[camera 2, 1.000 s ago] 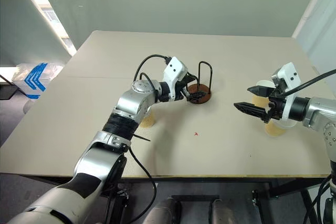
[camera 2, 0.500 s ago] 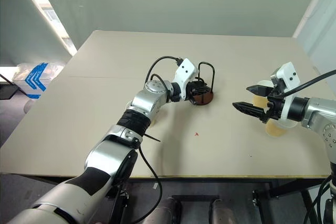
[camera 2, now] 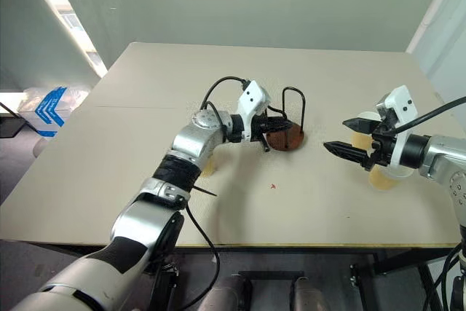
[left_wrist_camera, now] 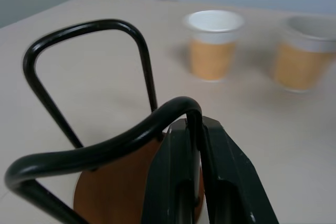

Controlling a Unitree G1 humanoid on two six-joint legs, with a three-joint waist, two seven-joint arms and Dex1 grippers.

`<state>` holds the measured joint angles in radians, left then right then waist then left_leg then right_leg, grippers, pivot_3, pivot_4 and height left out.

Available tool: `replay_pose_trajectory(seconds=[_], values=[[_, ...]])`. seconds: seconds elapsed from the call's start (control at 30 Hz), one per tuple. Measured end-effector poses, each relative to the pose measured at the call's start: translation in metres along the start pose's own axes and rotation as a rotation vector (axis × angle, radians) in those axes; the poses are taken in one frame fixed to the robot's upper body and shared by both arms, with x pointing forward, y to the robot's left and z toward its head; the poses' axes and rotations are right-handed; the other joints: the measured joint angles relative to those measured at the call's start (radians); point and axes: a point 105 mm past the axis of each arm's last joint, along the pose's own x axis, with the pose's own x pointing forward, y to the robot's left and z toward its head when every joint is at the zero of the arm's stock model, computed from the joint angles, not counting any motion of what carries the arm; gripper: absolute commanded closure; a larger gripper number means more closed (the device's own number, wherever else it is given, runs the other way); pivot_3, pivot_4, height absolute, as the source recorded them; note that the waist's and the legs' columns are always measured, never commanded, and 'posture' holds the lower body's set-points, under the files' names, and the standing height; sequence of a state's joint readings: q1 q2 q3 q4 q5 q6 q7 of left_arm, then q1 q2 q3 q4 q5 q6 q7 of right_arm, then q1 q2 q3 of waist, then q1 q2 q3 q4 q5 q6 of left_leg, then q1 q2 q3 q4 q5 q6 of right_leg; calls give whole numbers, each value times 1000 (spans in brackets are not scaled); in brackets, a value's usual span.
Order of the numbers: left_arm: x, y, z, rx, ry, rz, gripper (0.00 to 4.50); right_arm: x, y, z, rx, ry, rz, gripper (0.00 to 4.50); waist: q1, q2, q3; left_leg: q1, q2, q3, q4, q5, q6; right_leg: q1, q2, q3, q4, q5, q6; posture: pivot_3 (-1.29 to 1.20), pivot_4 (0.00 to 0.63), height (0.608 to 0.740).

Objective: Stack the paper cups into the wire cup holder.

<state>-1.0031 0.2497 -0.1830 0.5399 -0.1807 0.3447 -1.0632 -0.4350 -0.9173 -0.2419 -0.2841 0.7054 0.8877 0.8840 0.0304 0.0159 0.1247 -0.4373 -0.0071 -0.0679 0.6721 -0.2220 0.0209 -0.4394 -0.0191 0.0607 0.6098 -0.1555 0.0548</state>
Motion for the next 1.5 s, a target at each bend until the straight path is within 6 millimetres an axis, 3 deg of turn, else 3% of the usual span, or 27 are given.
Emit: replay_pose_trajectory(seconds=[0.07, 0.2, 0.53, 0.83, 1.07, 1.27, 1.3, 1.5], values=[[-21, -14, 4, 45, 31, -131, 4477, -9, 0, 4, -7, 4, 5, 111, 0, 0, 0, 0, 0, 0, 0, 0, 0, 0, 0, 0, 0, -1, -1, 0, 150, 740], [-41, -29, 6, 88, 93, -270, 4477, -18, 11, 8, -34, 27, 63, 111, 7, 0, 0, 0, 0, -1, 1, -1, 1, 1, -1, 0, 0, -5, -7, 0, 150, 740], [-34, -57, -8, 157, 154, -493, 4477, -27, 19, 11, -66, 45, 94, 111, 5, 0, 0, -2, 0, -1, 8, -5, 4, 2, -1, 0, 1, -5, -8, 0, 150, 740], [-23, -52, -26, 204, 183, -513, 4477, -23, 24, 6, -52, 39, 84, 111, 5, 0, 0, -2, 0, -1, 9, -6, 6, 2, -1, 0, 0, -3, -3, 0, 150, 740], [-22, -44, -42, 232, 219, -492, 2308, -22, 25, 7, -52, 34, 78, 111, 6, 0, 0, -2, 0, -1, 9, -7, 7, 2, -1, 0, 0, -3, -1, 0, 150, 740], [-23, -35, -24, 285, 198, -461, 211, -22, 24, 7, -52, 33, 76, 111, 5, 0, 0, -3, 0, -1, 9, -10, 8, 2, -1, 0, 0, -4, 1, 0, 150, 740], [-25, -34, -23, 284, 198, -457, 36, -21, 23, 6, -50, 34, 77, 111, 4, 0, 0, -3, 0, -1, 9, -10, 8, 2, -1, 0, 0, -4, 2, 0, 150, 740], [-39, -33, -7, 342, 196, -450, 36, -17, 17, 1, -61, 58, 59, 111, 3, 0, 0, -4, 0, -1, 9, -11, 8, 1, -1, 0, 0, -5, 3, 0, 150, 740]])
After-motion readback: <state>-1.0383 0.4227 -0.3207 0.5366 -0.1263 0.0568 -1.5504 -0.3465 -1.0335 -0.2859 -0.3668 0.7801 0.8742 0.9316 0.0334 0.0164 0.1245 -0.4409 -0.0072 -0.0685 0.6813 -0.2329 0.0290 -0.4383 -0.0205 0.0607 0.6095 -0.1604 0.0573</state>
